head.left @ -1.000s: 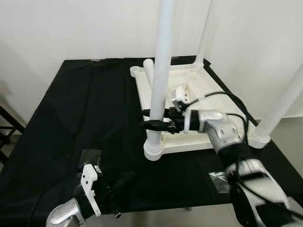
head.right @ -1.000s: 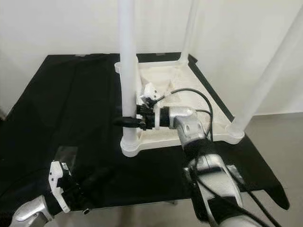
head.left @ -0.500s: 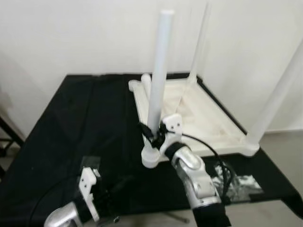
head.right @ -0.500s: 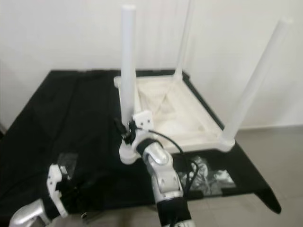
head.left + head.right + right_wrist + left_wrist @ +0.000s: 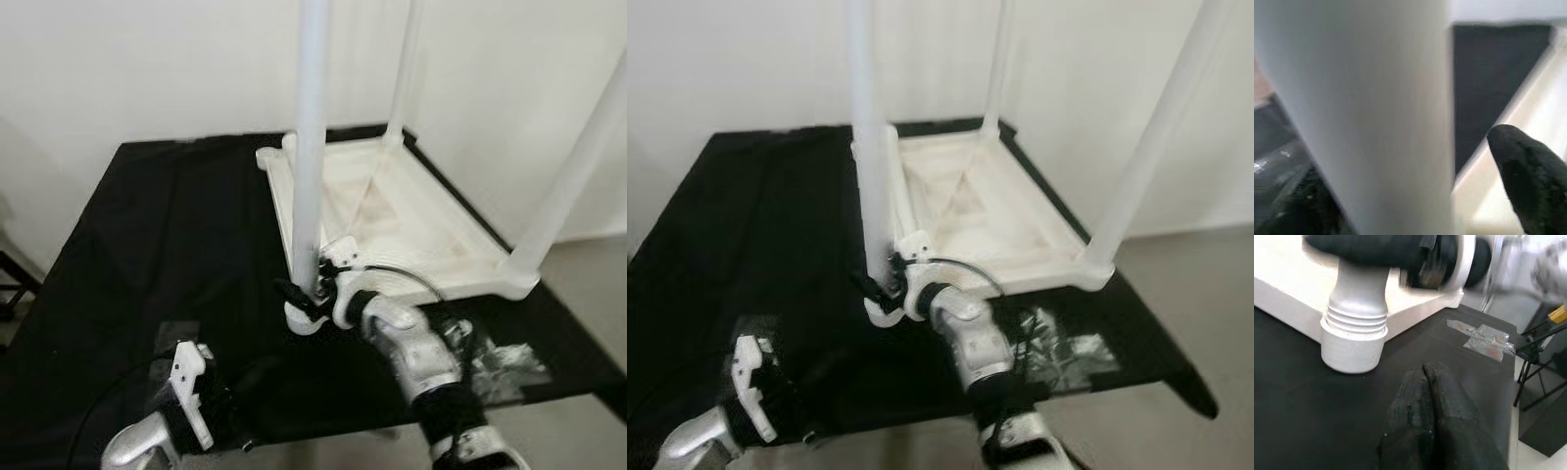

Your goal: Building children table

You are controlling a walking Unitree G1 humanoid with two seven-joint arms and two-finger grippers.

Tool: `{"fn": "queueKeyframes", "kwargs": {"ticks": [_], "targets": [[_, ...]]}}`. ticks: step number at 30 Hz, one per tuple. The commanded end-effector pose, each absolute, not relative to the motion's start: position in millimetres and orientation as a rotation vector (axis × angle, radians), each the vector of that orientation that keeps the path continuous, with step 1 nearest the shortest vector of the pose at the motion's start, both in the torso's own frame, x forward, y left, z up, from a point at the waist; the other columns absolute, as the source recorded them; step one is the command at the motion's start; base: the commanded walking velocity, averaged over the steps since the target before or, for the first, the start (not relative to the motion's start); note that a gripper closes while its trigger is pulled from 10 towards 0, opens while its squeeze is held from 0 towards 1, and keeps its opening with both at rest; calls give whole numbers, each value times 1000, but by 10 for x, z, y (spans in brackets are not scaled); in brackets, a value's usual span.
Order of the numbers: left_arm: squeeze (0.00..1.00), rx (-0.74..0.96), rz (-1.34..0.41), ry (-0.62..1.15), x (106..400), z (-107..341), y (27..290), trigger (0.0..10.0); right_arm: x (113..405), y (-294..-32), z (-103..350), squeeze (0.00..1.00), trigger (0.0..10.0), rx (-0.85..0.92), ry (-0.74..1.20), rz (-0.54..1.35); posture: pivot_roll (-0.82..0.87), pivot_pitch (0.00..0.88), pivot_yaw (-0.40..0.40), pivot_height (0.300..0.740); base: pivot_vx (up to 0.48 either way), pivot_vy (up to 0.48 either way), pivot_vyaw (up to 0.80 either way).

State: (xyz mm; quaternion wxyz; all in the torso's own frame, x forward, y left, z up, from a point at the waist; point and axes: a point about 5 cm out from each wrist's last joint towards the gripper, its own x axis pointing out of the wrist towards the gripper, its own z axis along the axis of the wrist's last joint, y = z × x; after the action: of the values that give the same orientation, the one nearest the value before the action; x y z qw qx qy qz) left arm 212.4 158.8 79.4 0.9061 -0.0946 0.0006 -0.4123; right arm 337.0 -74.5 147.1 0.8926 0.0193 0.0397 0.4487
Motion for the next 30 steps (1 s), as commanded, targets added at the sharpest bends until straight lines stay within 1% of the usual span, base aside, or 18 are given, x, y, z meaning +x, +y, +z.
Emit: {"fn": "queueKeyframes", "kwargs": {"ticks": [1, 2, 3, 5, 9, 13, 14, 16, 17, 18, 25, 28, 29, 30], "targets": [[0, -201, -848, 13, 2123, 773, 1601, 10000, 3390, -743, 1597, 1000, 10000, 63, 14, 996, 43, 1, -26, 740, 0, 0, 0], [0, -201, -849, 13, 2126, 772, 1596, 10000, 3392, -773, 1618, 0, 10000, 31, 7, 1081, 56, 1, -36, 740, 0, 0, 0], [0, -201, -850, 13, 2129, 772, 1592, 10000, 3398, -811, 1617, 0, 10000, -2, 22, 1167, 69, 0, -47, 740, 0, 0, 0], [0, -200, -850, 12, 2132, 770, 1588, 10000, 3404, -856, 1612, 0, 10000, -34, 45, 1258, 69, 0, -47, 740, 0, 0, 0], [0, -196, -846, 9, 2136, 770, 1590, 10000, 3570, -913, 1773, 0, 10000, 34, 36, 1260, 82, 0, -58, 740, 0, 0, 0], [0, -196, -846, 8, 2139, 769, 1596, 10000, 3613, -938, 1864, 0, 10000, 37, 40, 1311, 84, 0, -57, 740, 0, 0, 0], [0, -196, -846, 8, 2139, 769, 1598, 10000, 3622, -947, 1888, 0, 7686, 31, 45, 1329, 84, 0, -57, 740, 0, 0, 0], [0, -195, -846, 8, 2141, 769, 1600, 10000, 3637, -959, 1917, 0, 7686, 23, 51, 1351, 90, 0, -60, 740, 0, 0, 0], [0, -195, -846, 9, 2144, 767, 1604, 10000, 3656, -964, 1937, 0, 2000, 8, 52, 1354, 91, 0, -61, 740, 0, 0, 0], [0, -194, -845, 9, 2150, 767, 1610, 10000, 3678, -961, 1944, 0, 0, -1, 57, 1350, 93, 0, -60, 740, 0, 0, 0], [0, -189, -843, 8, 2167, 768, 1625, 10000, 3661, -971, 1841, 0, 0, -45, 104, 1378, 94, 0, -60, 740, 0, 0, 0], [0, -183, -840, 6, 2178, 770, 1628, 10000, 3609, -1110, 1683, 0, 0, -48, 149, 1377, 84, 0, -60, 740, 0, 0, 0], [0, -183, -840, 6, 2178, 770, 1628, 10000, 3609, -1110, 1683, 0, 0, -48, 149, 1377, 84, 0, -60, 740, 0, 0, 0], [0, -184, -841, 5, 2177, 773, 1623, 10000, 3604, -1163, 1622, 0, 0, -77, 166, 1336, 72, 8, -61, 740, 0, 0, 0]]}}
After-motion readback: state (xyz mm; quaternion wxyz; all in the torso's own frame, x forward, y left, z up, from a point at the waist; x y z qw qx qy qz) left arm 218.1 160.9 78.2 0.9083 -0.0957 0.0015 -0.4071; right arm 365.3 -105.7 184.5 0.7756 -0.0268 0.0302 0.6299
